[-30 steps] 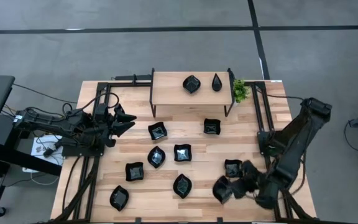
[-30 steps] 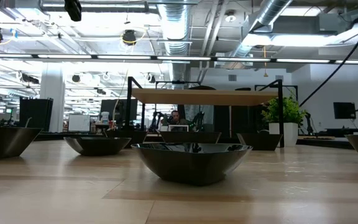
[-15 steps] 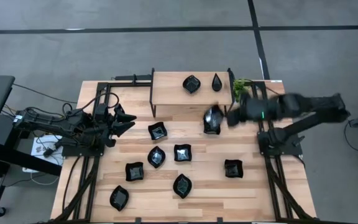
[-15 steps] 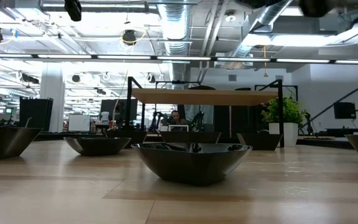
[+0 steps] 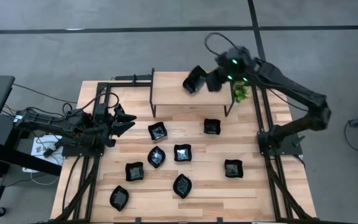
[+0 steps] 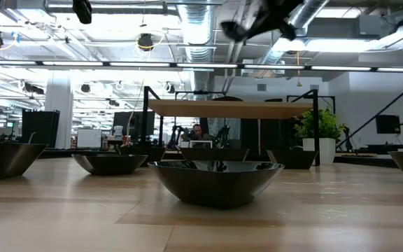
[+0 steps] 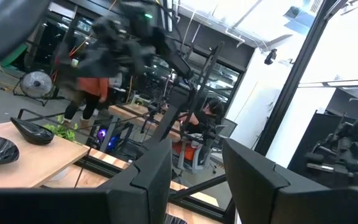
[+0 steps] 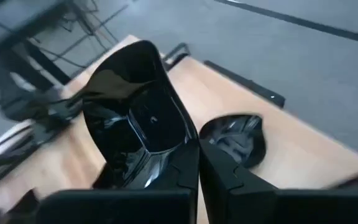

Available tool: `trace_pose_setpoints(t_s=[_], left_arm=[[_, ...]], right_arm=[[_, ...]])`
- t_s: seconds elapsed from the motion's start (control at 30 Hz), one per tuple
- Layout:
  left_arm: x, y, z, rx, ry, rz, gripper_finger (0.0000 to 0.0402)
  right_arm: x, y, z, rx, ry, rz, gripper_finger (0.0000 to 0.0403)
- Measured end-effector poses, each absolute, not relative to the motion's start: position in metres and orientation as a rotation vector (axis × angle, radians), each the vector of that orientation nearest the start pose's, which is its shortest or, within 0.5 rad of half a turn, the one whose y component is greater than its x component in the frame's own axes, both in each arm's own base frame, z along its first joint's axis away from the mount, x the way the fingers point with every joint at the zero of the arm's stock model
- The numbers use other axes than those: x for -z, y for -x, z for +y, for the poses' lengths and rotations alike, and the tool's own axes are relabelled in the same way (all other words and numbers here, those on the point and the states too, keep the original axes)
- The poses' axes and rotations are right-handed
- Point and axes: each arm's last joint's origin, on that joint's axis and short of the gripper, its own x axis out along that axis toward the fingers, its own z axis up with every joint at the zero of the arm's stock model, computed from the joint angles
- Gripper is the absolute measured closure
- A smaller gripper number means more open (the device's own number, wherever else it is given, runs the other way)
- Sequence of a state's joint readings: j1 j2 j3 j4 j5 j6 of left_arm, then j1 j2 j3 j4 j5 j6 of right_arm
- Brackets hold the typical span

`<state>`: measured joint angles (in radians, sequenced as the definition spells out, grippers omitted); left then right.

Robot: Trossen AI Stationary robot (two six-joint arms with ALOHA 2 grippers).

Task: Pick & Place Mini shaped plates
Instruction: Stack the leaf-shaped plate on top of the leaf-shaped plate on the shelf

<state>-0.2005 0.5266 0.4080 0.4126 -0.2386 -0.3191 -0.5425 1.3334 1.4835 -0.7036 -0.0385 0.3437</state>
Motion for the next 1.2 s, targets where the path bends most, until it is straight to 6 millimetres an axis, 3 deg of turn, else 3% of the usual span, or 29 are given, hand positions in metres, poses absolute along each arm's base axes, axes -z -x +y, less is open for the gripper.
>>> trace_pose_setpoints(t_s=[0.3,0.47,0.6,1.2], left_arm=[[-0.295,-0.132,-0.019,-0.026,0.333,-0.294,0.0257],[-0.295,-0.133,-0.019,-0.031,0.333,-0.294,0.0257],[-0.294,-0.133,-0.019,-0.035,0.333,-0.294,0.0257],[-0.294,-0.132,-0.017,-0.094,0.315,-0.298,0.0257]], right_arm=[[-0.36,-0.281,-0.226,0.578,-0.596,0.578,0.0403],[-0.34,-0.288,-0.255,0.565,-0.681,0.686,0.0403],[-0.33,-0.288,-0.259,0.581,-0.735,0.789,0.0403],[-0.327,-0.289,-0.25,0.681,-0.846,0.825,0.0403]])
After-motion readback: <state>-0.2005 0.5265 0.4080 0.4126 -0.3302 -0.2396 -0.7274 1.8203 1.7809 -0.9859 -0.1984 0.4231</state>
